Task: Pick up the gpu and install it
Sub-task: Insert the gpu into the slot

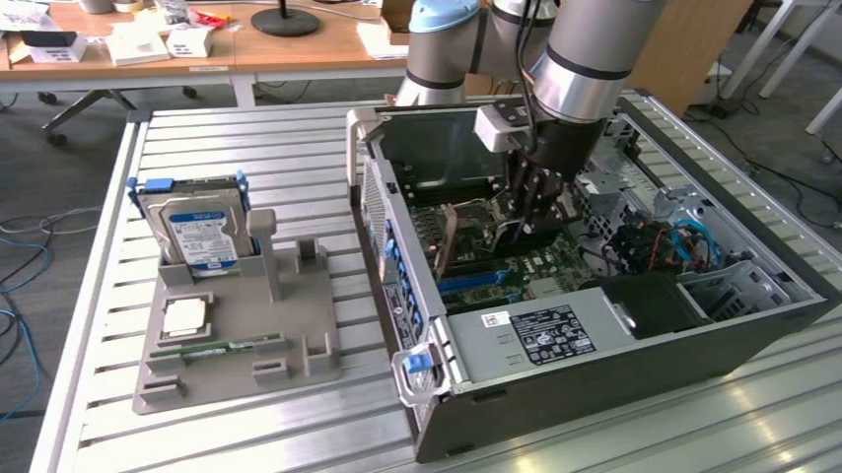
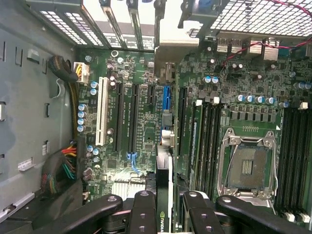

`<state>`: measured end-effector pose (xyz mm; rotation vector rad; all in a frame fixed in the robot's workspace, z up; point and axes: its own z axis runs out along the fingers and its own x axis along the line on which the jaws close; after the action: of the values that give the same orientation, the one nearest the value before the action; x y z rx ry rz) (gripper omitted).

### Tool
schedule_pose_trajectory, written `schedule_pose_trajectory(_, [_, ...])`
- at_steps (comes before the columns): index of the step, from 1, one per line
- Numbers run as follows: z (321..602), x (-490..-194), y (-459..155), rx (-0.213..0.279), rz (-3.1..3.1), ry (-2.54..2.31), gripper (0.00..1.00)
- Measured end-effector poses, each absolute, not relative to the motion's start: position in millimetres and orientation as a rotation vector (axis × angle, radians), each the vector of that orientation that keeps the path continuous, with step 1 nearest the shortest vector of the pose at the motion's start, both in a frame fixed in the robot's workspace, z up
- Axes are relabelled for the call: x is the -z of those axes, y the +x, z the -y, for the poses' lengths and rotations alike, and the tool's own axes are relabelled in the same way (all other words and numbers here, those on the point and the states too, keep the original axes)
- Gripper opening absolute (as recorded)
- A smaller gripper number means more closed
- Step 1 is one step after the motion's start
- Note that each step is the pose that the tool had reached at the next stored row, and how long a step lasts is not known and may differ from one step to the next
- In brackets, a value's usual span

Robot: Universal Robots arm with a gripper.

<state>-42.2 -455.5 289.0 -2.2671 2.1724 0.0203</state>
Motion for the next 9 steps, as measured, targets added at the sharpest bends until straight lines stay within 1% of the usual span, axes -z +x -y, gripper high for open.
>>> schedule_pose_trajectory(9, [455.5,-288.0,-49.0,-0.020,-2.172,-2.267,0.26])
